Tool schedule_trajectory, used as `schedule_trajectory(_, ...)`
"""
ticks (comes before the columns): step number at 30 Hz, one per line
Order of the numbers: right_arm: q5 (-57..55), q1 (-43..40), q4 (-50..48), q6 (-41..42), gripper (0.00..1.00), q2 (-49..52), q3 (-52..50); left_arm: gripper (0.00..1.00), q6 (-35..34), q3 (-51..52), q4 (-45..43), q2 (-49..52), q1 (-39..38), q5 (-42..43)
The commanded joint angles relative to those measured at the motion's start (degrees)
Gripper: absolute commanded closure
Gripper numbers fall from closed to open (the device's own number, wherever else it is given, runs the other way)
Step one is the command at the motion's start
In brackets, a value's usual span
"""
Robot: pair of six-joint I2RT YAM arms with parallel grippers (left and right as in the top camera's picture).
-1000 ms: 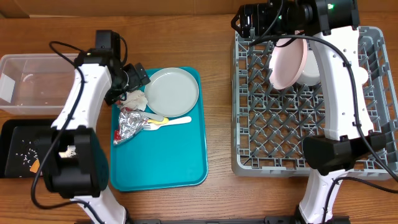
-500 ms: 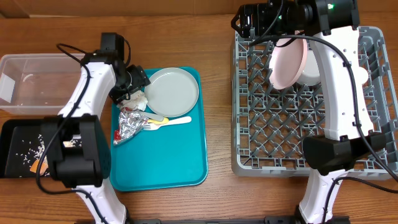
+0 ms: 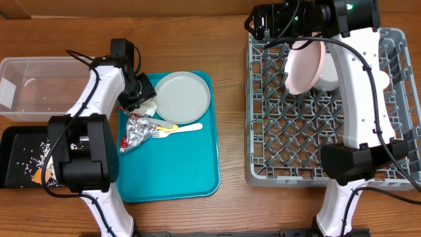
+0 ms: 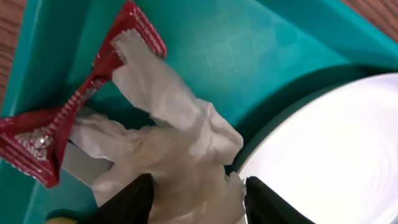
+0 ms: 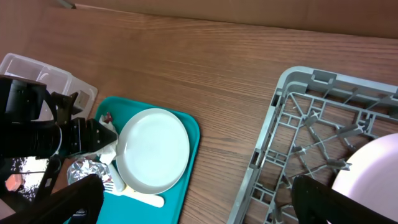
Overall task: Sort waste into correct bins and load items into the dishwasher rack
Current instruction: 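Grasp the tissue with the left gripper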
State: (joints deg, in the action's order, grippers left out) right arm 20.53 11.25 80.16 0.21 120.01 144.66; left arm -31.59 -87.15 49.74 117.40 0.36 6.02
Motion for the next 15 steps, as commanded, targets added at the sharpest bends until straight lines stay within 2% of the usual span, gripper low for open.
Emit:
schedule_trajectory(1,-0.46,-0.11,-0.22,-0.26,0.0,-0.9,-0.07,0.55,-0.33,-2.34,1.18,0.2,-0.33,1.49)
schedule_trajectory(10,-0.46,-0.11,-0.22,-0.26,0.0,-0.9,-0.07,0.96,-0.13,-6.69,6.45,0.2,-0.33,1.29)
schedule_trajectory(15,-0.46,-0.11,-0.22,-0.26,0.0,-0.9,-0.07,0.96,-0.09,-9.9,9.79,0.2,-0.33,1.22)
